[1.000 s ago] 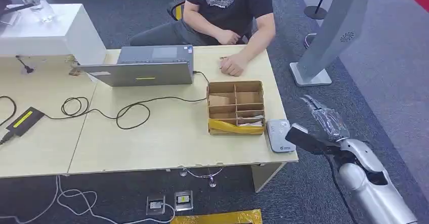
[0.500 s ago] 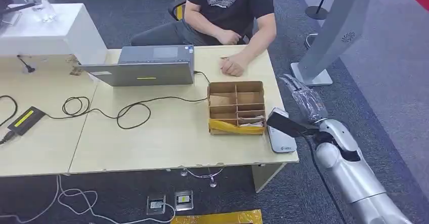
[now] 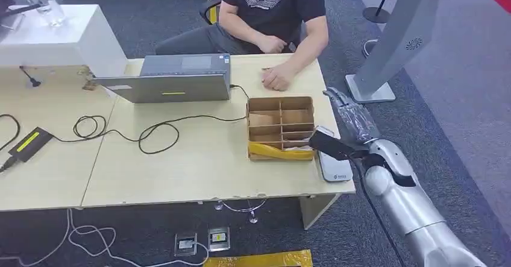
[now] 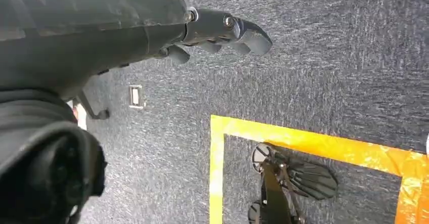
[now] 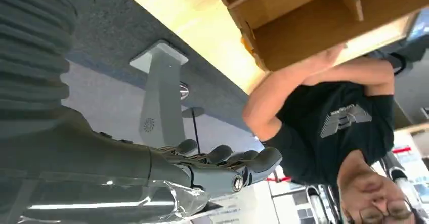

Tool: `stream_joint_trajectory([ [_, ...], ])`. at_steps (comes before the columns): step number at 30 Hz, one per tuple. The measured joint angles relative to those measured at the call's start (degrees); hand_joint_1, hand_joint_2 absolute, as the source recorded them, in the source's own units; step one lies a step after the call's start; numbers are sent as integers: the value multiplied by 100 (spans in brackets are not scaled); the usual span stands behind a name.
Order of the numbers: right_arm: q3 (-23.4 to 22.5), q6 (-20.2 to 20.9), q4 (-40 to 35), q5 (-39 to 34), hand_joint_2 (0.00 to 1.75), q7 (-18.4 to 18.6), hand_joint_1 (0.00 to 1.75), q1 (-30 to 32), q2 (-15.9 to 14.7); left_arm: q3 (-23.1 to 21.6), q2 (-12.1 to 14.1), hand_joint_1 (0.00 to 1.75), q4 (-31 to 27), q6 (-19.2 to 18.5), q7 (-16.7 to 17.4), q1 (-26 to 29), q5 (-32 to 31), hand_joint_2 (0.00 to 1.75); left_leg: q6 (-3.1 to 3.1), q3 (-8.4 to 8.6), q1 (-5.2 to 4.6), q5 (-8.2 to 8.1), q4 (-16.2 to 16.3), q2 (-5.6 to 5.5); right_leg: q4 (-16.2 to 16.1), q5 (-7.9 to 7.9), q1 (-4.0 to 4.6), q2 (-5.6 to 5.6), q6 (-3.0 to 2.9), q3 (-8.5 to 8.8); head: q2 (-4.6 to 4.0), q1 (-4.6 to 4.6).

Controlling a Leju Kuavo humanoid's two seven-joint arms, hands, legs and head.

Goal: Pass the card to the sensor for recognition and then transmit it.

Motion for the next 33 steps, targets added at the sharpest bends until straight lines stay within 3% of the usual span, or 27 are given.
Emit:
stream_joint_trajectory([
  [33,99,72,475,2,175,4,0,-54,129,-2,46,0,0,0,24,1,59,0,0,-1,0,0,0,-5,0,0,0,-1,0,0,0,2],
])
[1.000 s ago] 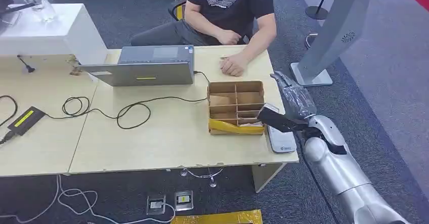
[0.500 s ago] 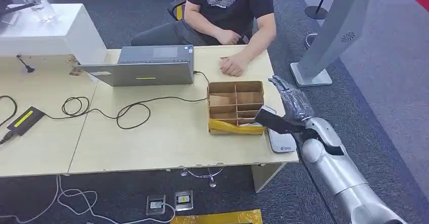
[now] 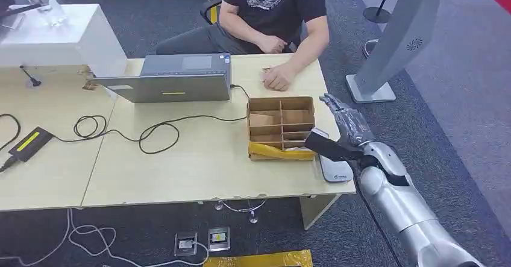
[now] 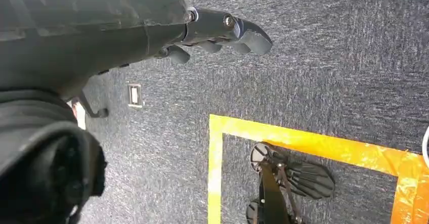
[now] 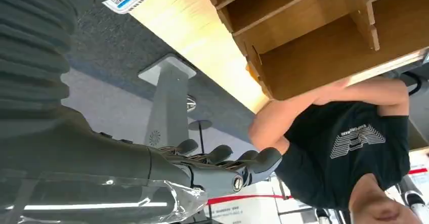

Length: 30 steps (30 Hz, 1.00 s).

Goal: Pass the card to the sensor for recognition and then transmit it.

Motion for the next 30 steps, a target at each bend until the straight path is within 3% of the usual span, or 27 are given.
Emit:
stream_joint_trajectory([
  [30,162,-22,243,46,175,-114,0,-39,37,-37,33,0,0,7,-2,1,20,0,0,0,0,0,0,0,0,0,0,0,0,0,0,0],
])
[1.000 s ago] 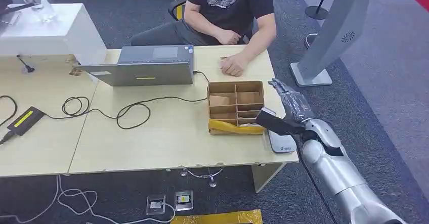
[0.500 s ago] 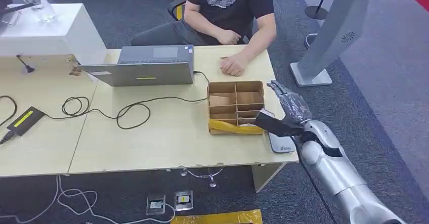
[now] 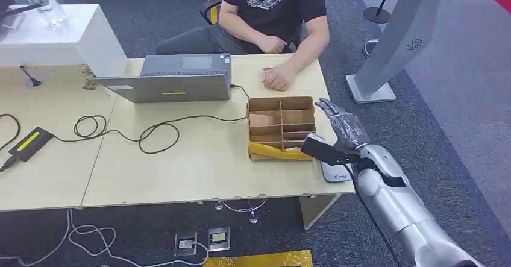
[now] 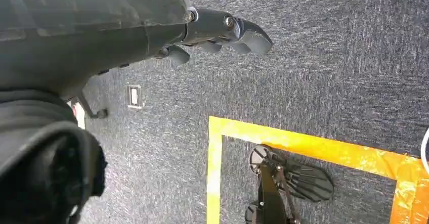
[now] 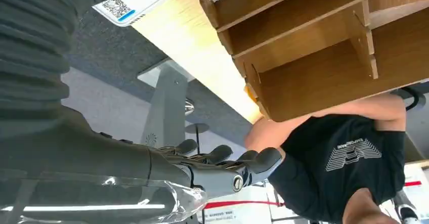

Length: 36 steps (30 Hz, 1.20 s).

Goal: Pass the card to the sensor for recognition and then transmit it.

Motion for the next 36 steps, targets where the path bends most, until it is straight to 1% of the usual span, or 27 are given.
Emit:
stream_joint_trajectory([
  [20,151,-48,269,-4,175,52,0,-124,105,-142,63,0,2,-20,0,0,-15,0,0,0,0,0,0,2,0,0,0,-1,0,-1,0,0],
  [24,153,-57,297,37,175,74,0,-136,114,-192,77,0,2,-28,0,0,-15,0,0,0,0,0,0,1,0,0,0,0,0,-1,0,0],
  [28,153,-160,300,57,175,114,0,-142,116,-197,77,0,2,-28,0,0,-11,0,0,1,0,0,0,2,0,0,0,0,0,-1,0,0],
  [36,151,-162,326,94,175,111,0,-153,118,-201,77,0,2,-28,0,0,4,0,0,1,0,0,0,3,0,0,0,0,0,-1,0,0],
])
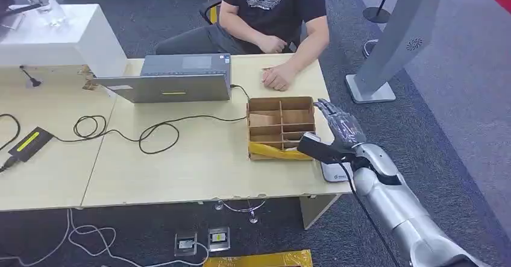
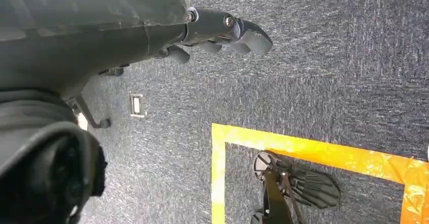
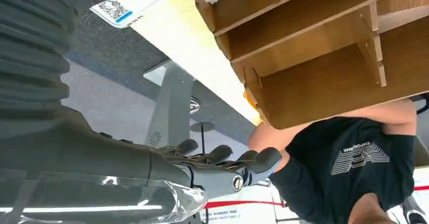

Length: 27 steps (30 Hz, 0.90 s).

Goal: Pass the card to the sensor for recognition and then transmit it.

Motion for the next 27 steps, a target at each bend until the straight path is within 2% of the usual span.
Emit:
stream_joint_trajectory([
  [27,0,79,66,107,175,-33,0,-19,66,-48,-2,0,0,18,0,0,39,0,0,0,0,0,0,1,0,0,0,0,0,-1,0,0],
])
